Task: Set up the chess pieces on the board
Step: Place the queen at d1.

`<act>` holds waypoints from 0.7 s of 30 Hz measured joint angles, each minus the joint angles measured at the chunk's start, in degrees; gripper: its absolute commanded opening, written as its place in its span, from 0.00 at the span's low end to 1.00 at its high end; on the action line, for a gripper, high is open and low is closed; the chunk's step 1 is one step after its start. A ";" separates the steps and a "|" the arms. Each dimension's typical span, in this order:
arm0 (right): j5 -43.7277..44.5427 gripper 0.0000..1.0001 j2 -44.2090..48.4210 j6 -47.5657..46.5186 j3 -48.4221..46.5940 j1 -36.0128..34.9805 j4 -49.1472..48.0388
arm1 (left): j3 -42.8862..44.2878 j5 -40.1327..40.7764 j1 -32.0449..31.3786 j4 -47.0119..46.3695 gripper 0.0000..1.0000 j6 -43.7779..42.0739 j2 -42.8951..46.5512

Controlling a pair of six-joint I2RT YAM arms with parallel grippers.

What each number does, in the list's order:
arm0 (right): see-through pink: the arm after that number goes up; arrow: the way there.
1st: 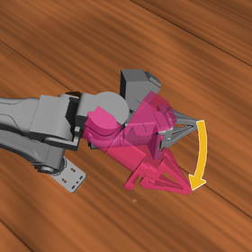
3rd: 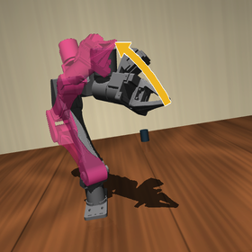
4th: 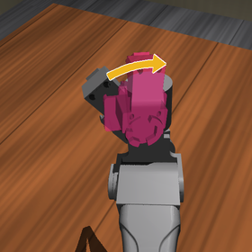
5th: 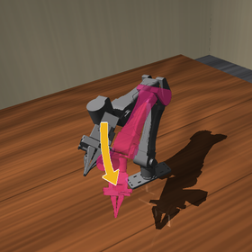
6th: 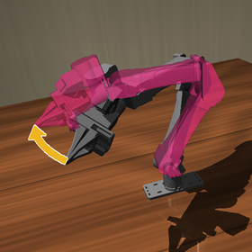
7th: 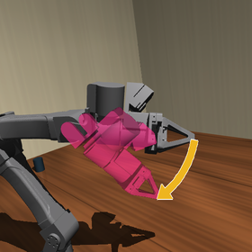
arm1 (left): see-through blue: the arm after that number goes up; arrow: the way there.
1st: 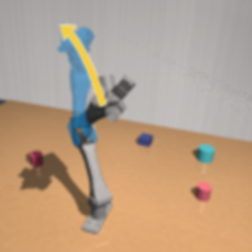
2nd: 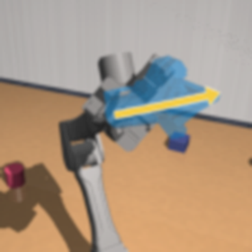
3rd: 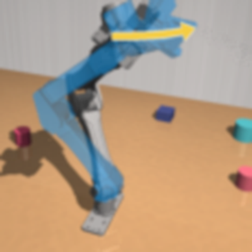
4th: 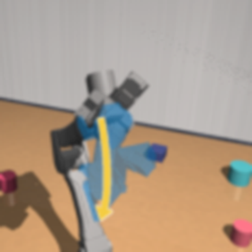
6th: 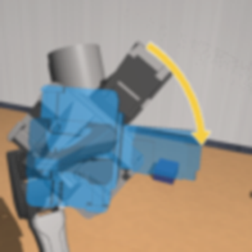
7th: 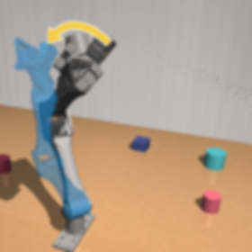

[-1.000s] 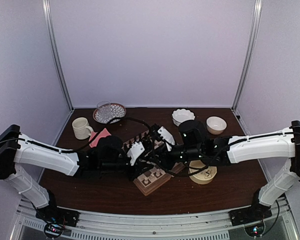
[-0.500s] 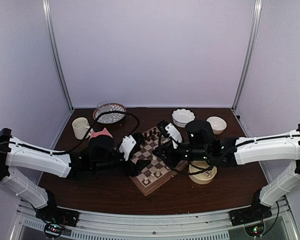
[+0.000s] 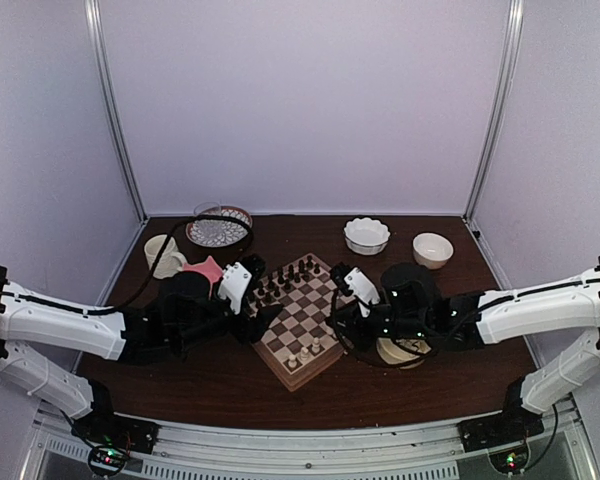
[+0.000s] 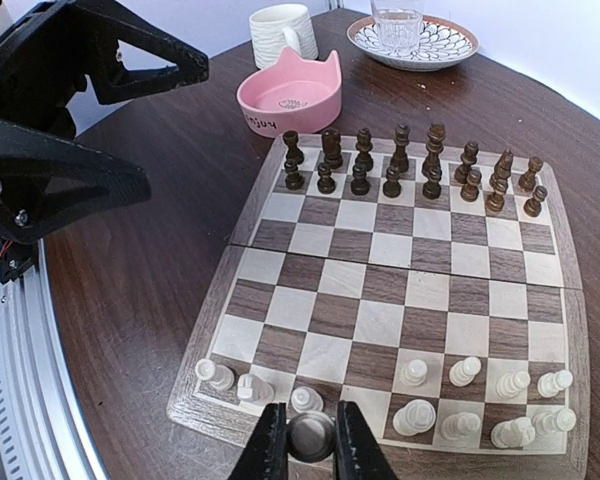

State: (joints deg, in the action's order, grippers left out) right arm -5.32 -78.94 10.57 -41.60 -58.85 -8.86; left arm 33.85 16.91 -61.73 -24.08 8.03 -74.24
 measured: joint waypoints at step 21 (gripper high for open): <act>0.61 0.04 -9.33 1.11 -1.25 0.35 -3.04 | 0.02 0.74 0.00 0.13 0.71 0.02 -2.08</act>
State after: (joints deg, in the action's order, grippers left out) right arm -4.71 -88.27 11.68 -42.85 -58.50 -11.90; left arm 33.87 17.65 -61.73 -23.94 8.05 -76.31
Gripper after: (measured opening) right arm 0.138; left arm 0.707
